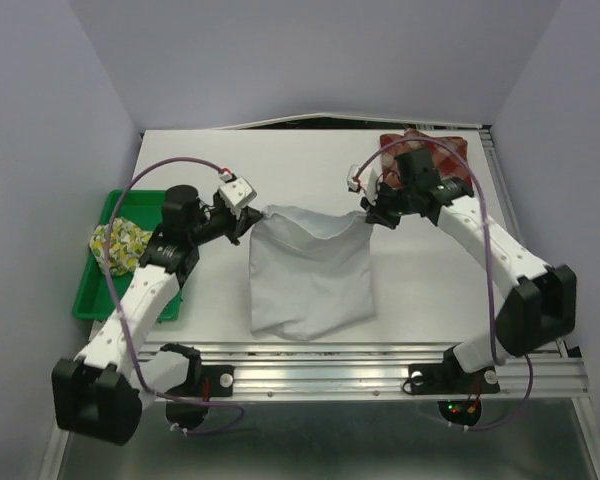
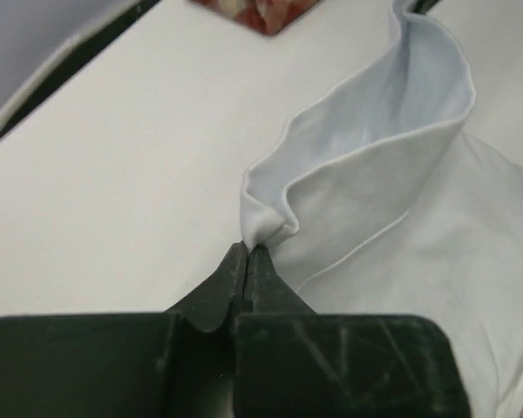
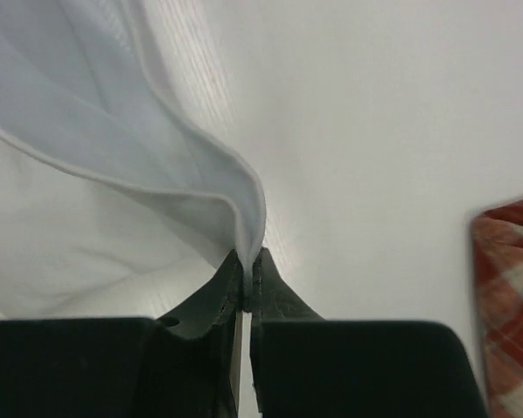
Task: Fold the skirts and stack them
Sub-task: Flatten the skirt out
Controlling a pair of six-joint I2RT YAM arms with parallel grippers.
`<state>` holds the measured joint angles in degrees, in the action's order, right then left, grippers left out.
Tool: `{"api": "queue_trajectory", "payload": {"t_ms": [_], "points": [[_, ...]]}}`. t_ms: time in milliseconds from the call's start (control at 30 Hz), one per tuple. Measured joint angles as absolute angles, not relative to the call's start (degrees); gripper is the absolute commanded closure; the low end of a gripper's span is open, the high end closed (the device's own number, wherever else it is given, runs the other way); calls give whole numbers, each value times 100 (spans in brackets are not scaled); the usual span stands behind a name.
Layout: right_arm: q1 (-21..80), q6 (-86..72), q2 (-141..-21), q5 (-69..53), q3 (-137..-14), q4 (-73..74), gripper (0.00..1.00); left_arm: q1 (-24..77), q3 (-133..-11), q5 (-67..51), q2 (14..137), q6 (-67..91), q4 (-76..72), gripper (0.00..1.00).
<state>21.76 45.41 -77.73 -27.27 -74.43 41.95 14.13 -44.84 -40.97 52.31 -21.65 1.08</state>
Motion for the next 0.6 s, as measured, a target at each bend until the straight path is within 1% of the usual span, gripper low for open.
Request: {"api": "queue_trajectory", "payload": {"t_ms": [67,100,133,167,200,233,267,300,333,367,400,467,533,600], "points": [[2126,4436,-8766,-2652,-7618,4032,99,1400,-4659,-3752,6228,-1975,-309,100],[2082,4353,-9402,-2637,-7896,4016,99,1396,-4772,-3634,6678,-1916,-427,100],[2047,4294,-9767,-2626,-8119,3975,99,1378,-4941,-3511,7175,-1846,-530,100],[1959,4206,-10392,-2620,-8569,3994,99,1374,-5157,-3426,7714,-1806,-602,100],[1885,4097,-10871,-2596,-9002,3966,77,1363,-5413,-3336,8158,-1763,-620,100],[1796,3972,-11382,-2567,-9504,3892,59,1337,-5749,-3262,8602,-1721,-576,93],[1726,3874,-11773,-2532,-9942,3874,37,1326,-6145,-3164,9056,-1688,-569,76],[1664,3758,-12208,-2427,-10455,3780,24,1310,-6477,-3111,9391,-1664,-508,67],[1638,3621,-12368,-2346,-10661,3769,7,1299,-6912,-2987,9758,-1608,-419,57],[1573,3492,-12728,-2182,-11166,3771,4,1273,-7441,-2827,10186,-1549,-397,46],[1529,3328,-12958,-1981,-11590,3747,2,1249,-7885,-2648,10503,-1389,-364,29],[1479,3114,-13161,-1732,-11992,3697,1,1149,-8427,-2392,10899,-1256,-316,27],[1457,2853,-13124,-1503,-12121,3680,1,1020,-8554,-2193,10954,-1125,-222,26],[1461,2663,-12997,-1411,-12090,3682,5,934,-8554,-2023,10868,-1090,-115,26]]}}
